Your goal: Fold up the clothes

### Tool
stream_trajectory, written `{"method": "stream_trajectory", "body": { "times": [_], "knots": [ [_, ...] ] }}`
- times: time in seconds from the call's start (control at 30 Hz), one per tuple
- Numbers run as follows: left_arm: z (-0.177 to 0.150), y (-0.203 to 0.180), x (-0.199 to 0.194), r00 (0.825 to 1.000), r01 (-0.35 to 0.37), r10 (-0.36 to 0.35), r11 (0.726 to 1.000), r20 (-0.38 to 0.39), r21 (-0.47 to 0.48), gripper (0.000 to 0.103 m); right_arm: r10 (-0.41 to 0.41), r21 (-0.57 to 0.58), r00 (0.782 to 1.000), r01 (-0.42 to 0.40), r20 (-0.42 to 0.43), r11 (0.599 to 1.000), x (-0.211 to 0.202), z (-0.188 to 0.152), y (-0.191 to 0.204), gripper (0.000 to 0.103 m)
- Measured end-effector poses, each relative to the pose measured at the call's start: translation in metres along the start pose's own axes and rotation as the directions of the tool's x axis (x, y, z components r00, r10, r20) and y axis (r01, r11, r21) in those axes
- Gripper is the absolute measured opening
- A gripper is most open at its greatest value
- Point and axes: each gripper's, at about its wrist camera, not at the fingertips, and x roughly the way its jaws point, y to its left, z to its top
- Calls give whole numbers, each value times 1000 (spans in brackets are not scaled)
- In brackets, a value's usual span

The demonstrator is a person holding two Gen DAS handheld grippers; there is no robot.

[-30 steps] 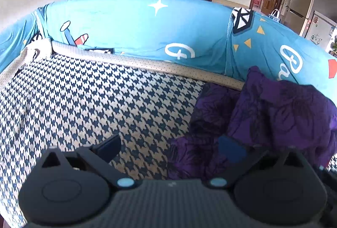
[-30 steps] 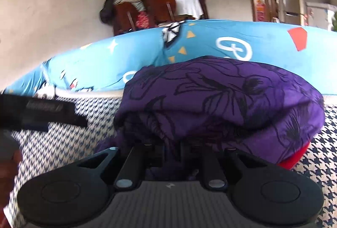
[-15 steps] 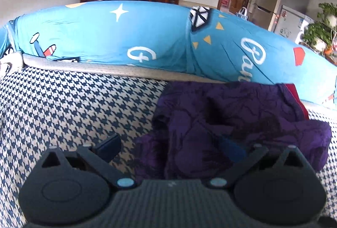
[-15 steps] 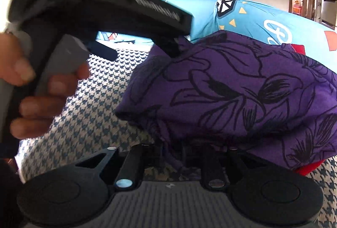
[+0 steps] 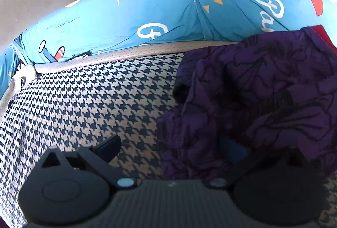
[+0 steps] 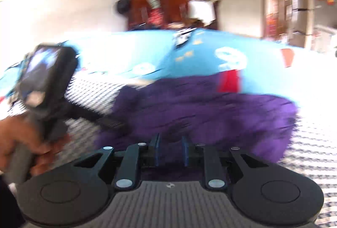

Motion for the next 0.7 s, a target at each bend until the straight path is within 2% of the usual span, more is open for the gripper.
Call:
{"method": "stream_trajectory", "body": {
  "times": [0.03, 0.1, 0.17, 0.27, 0.33, 0.43, 0.53, 0.63, 0.67, 0.7],
  "knots": [
    [0, 1, 1, 1000, 2, -2, 1000, -4, -4, 103, -41, 22, 999, 41, 8, 999, -1, 3, -7, 28],
    [0, 3, 5, 1000, 5, -6, 1000, -15, -15, 103, -121, 66, 992, 119, 22, 991, -3, 7, -22, 29],
    [-1, 5, 9, 1000, -1, 1, 1000, -27, -23, 103, -170, 101, 985, 167, 24, 981, -7, 9, -37, 29],
    [-2, 7, 12, 999, -3, 2, 1000, -35, -31, 103, -215, 167, 977, 212, -2, 963, -7, 10, -58, 38],
    [-3, 7, 13, 999, -3, 2, 1000, -36, -31, 103, -223, 207, 974, 223, -23, 953, -3, 9, -75, 54],
    [-4, 6, 15, 999, -12, 11, 1000, -39, -26, 103, -170, 290, 984, 176, -46, 941, 3, 2, -93, 65],
    [-3, 6, 17, 999, -15, 14, 999, -44, -30, 103, -70, 368, 996, 88, -63, 926, 22, -1, -101, 65],
    [-3, 7, 16, 999, -17, 15, 999, -45, -30, 103, -12, 395, 998, 33, -57, 918, 35, -4, -96, 65],
    [-3, 8, 15, 999, -14, 12, 999, -45, -32, 103, -7, 388, 999, 26, -50, 921, 37, -4, -93, 63],
    [-2, 9, 14, 999, -10, 9, 999, -45, -34, 103, -7, 367, 999, 22, -42, 930, 37, -4, -86, 48]
  ]
}}
